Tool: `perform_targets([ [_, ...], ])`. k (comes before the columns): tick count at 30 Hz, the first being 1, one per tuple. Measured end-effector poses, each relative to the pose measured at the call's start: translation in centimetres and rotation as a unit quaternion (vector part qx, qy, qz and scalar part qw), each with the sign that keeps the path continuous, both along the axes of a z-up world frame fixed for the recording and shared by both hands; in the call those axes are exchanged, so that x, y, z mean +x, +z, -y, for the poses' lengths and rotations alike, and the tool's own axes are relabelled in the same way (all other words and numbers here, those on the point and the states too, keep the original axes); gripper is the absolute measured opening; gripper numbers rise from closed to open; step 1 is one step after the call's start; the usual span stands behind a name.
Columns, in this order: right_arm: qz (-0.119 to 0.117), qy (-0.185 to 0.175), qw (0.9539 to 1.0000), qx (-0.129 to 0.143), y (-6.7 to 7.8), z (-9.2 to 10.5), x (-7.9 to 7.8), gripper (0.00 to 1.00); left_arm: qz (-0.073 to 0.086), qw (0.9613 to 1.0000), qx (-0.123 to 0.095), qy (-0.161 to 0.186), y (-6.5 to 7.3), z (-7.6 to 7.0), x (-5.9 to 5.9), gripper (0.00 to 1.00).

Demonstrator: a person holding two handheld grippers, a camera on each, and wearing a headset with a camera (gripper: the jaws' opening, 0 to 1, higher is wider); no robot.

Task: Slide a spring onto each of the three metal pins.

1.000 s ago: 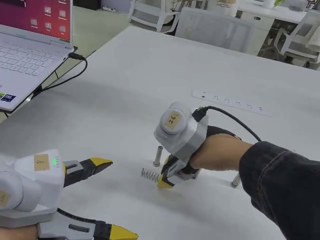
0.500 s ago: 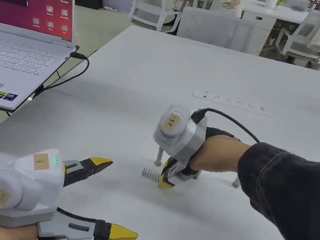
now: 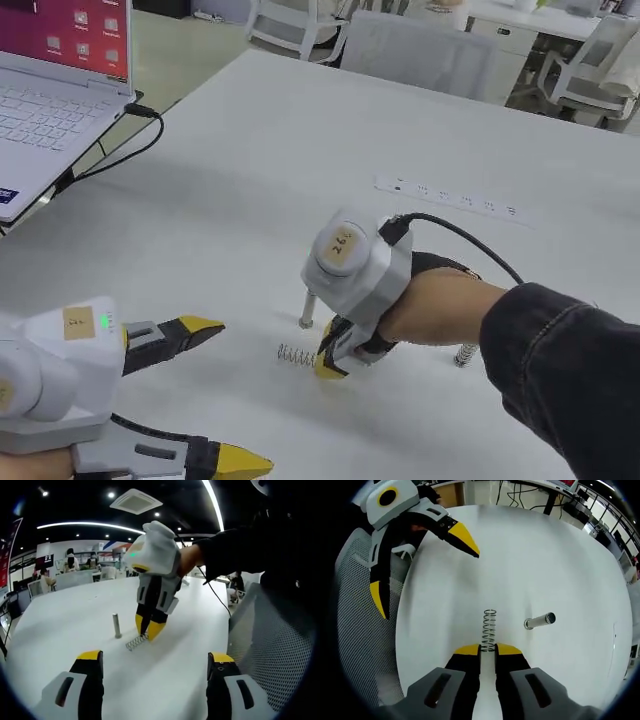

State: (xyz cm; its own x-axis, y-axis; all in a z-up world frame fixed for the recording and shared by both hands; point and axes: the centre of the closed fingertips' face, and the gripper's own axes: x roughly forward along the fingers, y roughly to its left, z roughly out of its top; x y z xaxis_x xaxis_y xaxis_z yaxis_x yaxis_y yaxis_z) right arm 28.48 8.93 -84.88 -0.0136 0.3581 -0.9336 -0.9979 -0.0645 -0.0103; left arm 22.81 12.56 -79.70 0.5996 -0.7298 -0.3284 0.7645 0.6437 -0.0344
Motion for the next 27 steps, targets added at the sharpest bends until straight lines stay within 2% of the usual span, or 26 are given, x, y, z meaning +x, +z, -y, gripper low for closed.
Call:
perform_targets([
  [7,-0.014,0.009,0.9998,0.008,1.4,1.0,-1.6,0.08,0.001,0.9999,0.001,-0.013,0.3,0.7,-0.1,0.75],
  [13,-0.025,0.025,0.9993,0.013,2.7,1.7,-3.1,0.08,-0.001,0.9996,0.002,-0.027,0.5,1.2,-0.3,0.64],
  [22,-0.021,0.051,0.9984,0.013,4.0,2.0,-4.6,0.08,0.001,0.9986,0.003,-0.052,1.1,2.2,-0.5,0.47],
  [25,-0.019,0.061,0.9979,0.015,4.6,2.0,-5.0,0.08,0.001,0.9978,0.001,-0.066,1.4,2.7,-0.8,0.39],
  [27,-0.019,0.068,0.9974,0.016,4.9,2.0,-5.4,0.08,0.005,0.9972,0.0,-0.074,1.7,2.9,-0.9,0.35],
])
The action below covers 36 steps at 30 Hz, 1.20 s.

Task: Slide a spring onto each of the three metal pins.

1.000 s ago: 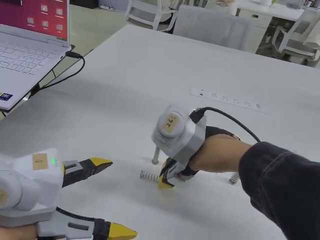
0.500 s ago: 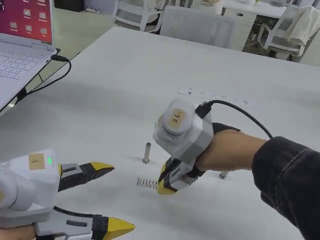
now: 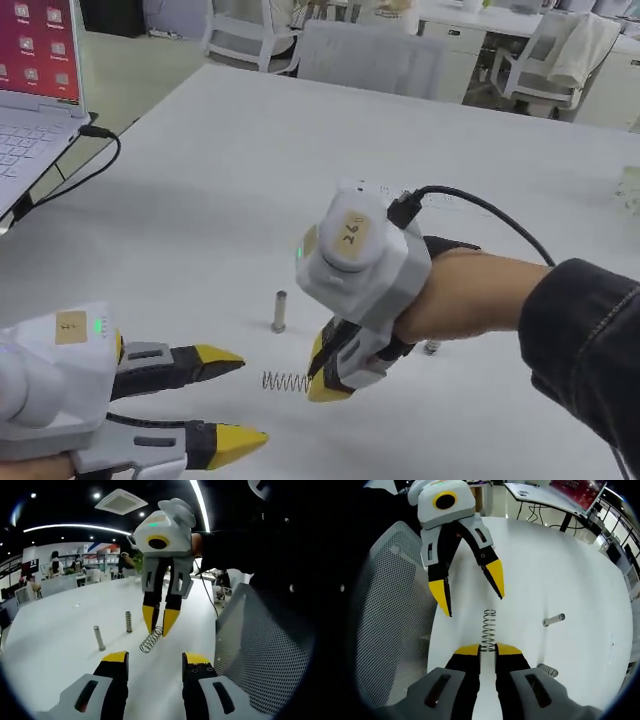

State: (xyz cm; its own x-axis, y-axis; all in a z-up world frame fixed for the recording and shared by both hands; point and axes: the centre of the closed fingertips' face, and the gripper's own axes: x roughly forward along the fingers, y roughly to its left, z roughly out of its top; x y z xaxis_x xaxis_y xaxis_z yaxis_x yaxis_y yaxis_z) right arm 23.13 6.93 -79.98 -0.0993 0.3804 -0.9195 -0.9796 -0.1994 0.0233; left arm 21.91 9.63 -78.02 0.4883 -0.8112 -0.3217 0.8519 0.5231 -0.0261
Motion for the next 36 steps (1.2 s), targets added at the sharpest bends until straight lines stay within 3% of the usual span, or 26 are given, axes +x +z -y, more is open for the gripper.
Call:
perform_targets([
  [5,0.0,0.013,0.9999,-0.001,0.4,0.1,-0.6,0.08,0.002,0.9999,-0.002,-0.013,0.4,0.4,-0.2,0.25],
  [14,0.001,0.031,0.9995,0.002,1.1,-0.2,-1.6,0.08,0.012,0.9995,0.002,-0.029,0.7,0.9,-0.4,0.16],
  [36,0.011,0.069,0.9975,0.008,1.6,-0.2,-2.5,0.08,0.017,0.9989,0.008,-0.044,1.2,1.3,-0.9,0.04],
])
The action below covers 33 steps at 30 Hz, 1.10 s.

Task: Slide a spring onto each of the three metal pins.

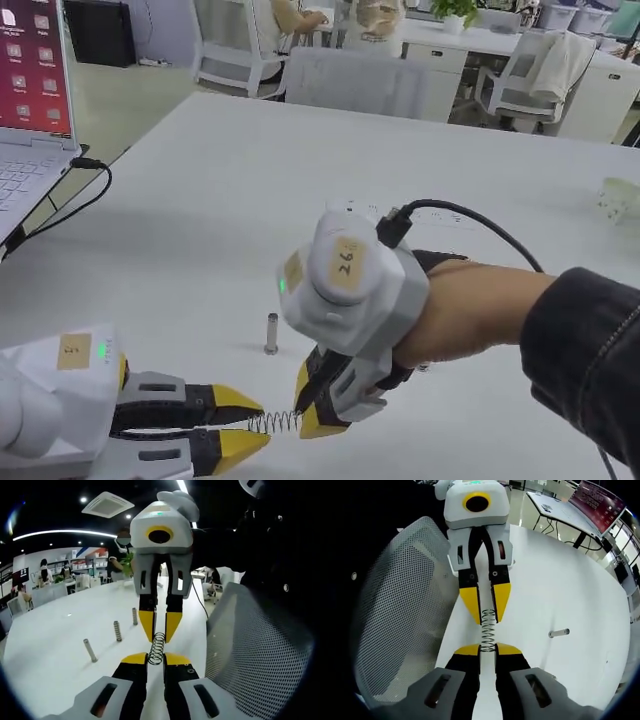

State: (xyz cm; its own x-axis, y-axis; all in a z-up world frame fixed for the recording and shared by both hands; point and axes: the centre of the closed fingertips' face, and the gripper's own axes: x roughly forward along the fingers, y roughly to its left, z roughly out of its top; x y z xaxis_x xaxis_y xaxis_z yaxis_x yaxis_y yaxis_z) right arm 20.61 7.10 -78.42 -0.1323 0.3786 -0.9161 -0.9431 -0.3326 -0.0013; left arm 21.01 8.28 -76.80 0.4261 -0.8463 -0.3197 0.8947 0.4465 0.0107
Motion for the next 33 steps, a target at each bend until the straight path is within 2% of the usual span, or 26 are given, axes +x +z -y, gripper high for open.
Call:
perform_targets([
  [10,0.004,0.004,1.0,0.001,-0.1,0.2,0.0,0.08,-0.003,1.0,0.004,-0.003,-0.3,0.0,-0.1,0.02],
  [21,-0.01,-0.005,0.9999,0.002,-0.3,0.2,-0.1,0.09,-0.009,0.9999,0.0,-0.008,-0.3,0.2,-0.3,0.02],
  [33,-0.019,-0.009,0.9998,-0.002,-1.4,0.5,-0.1,0.09,-0.003,0.9998,-0.016,-0.009,0.8,0.7,-0.5,0.02],
])
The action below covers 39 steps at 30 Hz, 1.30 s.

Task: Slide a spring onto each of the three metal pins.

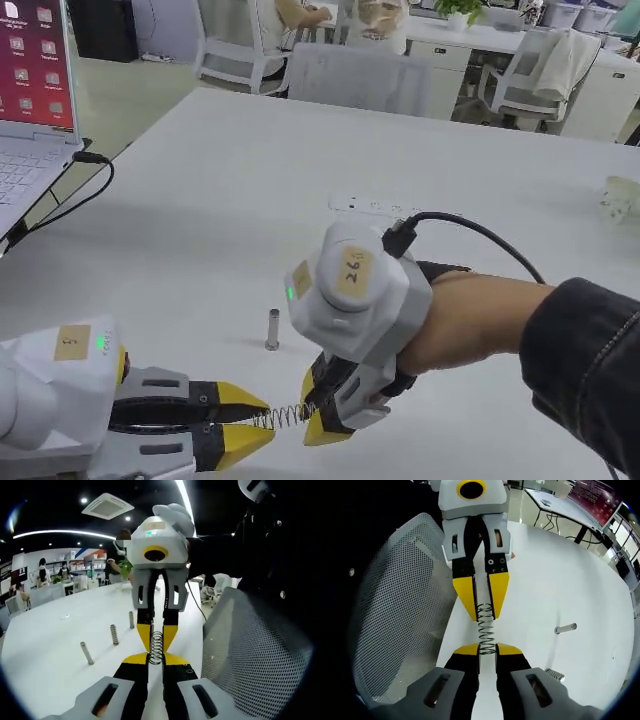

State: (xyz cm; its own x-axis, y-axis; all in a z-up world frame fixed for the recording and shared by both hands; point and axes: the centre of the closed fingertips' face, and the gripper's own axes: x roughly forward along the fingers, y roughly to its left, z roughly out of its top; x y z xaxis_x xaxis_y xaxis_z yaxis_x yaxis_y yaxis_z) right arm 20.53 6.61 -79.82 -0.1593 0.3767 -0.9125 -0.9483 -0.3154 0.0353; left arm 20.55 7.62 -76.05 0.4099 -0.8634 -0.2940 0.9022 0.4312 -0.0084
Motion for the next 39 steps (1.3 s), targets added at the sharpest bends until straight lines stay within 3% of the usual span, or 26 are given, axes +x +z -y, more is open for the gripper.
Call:
perform_targets([
  [7,0.006,0.002,1.0,0.003,0.2,-0.1,0.2,0.09,0.001,1.0,-0.001,0.003,-0.1,-0.1,0.1,0.02],
  [16,0.012,-0.001,0.9999,0.01,1.6,-0.6,0.1,0.08,0.0,1.0,0.01,0.0,-0.5,-0.2,0.0,0.02],
  [24,0.002,-0.005,0.9996,0.027,2.9,-1.7,-0.6,0.08,-0.001,0.9999,0.014,-0.003,-0.8,-0.1,-0.1,0.02],
  [39,0.009,0.011,0.9995,0.029,3.6,-3.0,-1.2,0.08,-0.003,0.9999,0.011,-0.003,-1.0,-0.1,0.0,0.02],
])
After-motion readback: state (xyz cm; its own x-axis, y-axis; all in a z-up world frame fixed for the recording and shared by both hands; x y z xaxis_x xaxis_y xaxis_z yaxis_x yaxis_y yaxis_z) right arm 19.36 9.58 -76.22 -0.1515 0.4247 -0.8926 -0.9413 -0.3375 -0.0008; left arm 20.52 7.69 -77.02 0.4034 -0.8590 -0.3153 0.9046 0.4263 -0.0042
